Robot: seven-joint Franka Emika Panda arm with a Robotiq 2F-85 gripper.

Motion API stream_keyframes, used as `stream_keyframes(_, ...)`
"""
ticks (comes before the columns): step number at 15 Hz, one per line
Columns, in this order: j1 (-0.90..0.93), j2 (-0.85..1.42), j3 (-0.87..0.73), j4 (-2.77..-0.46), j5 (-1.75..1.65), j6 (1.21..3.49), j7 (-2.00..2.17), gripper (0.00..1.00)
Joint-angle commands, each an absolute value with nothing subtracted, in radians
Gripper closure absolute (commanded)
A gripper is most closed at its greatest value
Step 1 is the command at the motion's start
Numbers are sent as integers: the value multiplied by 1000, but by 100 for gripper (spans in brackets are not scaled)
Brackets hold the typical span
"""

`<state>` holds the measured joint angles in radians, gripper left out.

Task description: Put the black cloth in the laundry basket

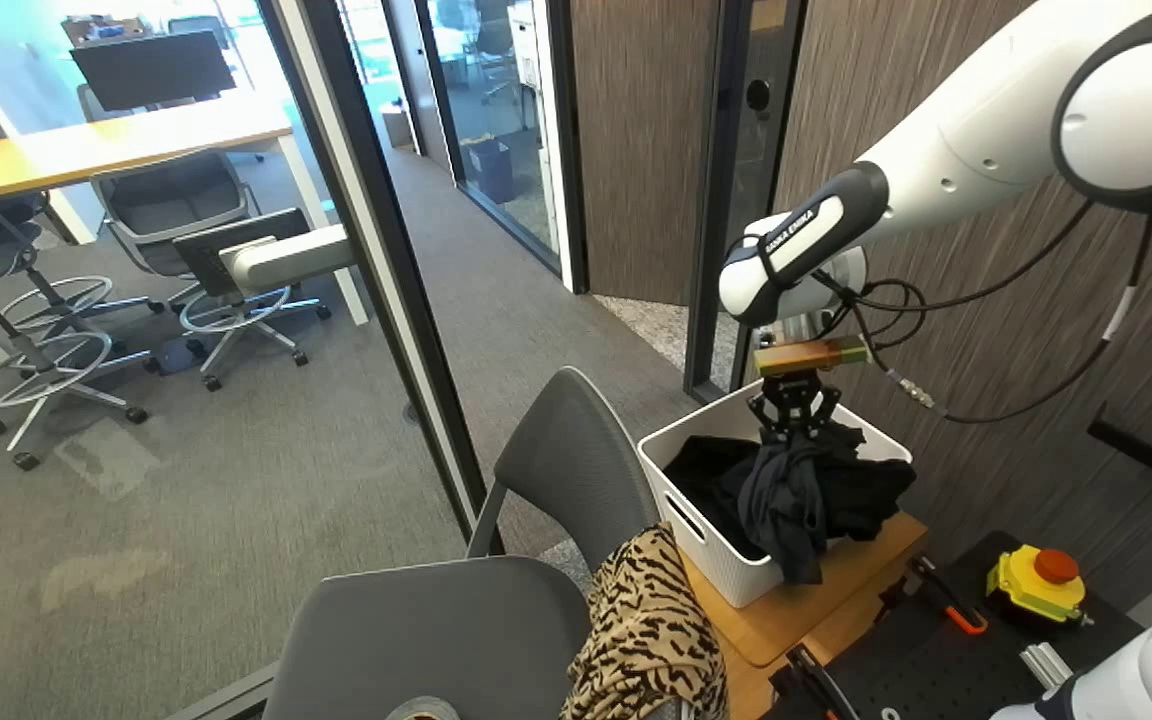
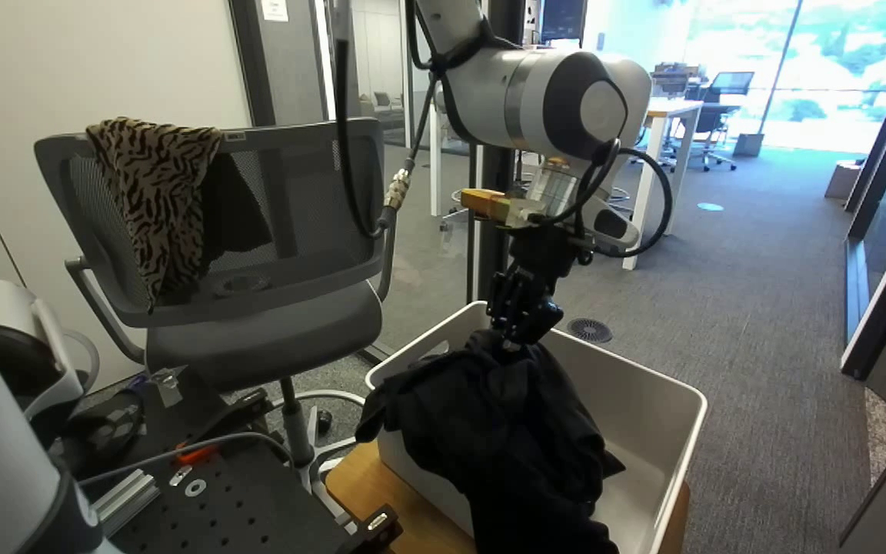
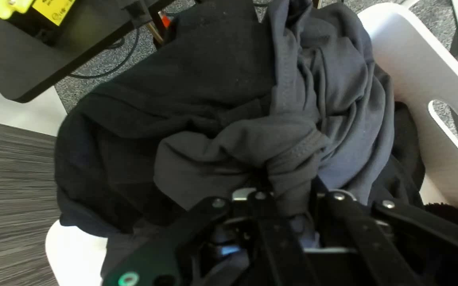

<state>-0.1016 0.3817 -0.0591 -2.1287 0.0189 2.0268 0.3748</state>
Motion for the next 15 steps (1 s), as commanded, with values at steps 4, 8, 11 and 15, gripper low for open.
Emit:
stream_keyframes(4,-98,560,-69,-1924,89,1925,287,86)
stream_keyframes(8,-109,656,-63,-1841,138,1935,271,86)
stream_keyframes(11,-115,705,-63,-1796,164,1932,261,86)
stream_keyframes(15,-119,747,-63,-1752,182,1923,256,86)
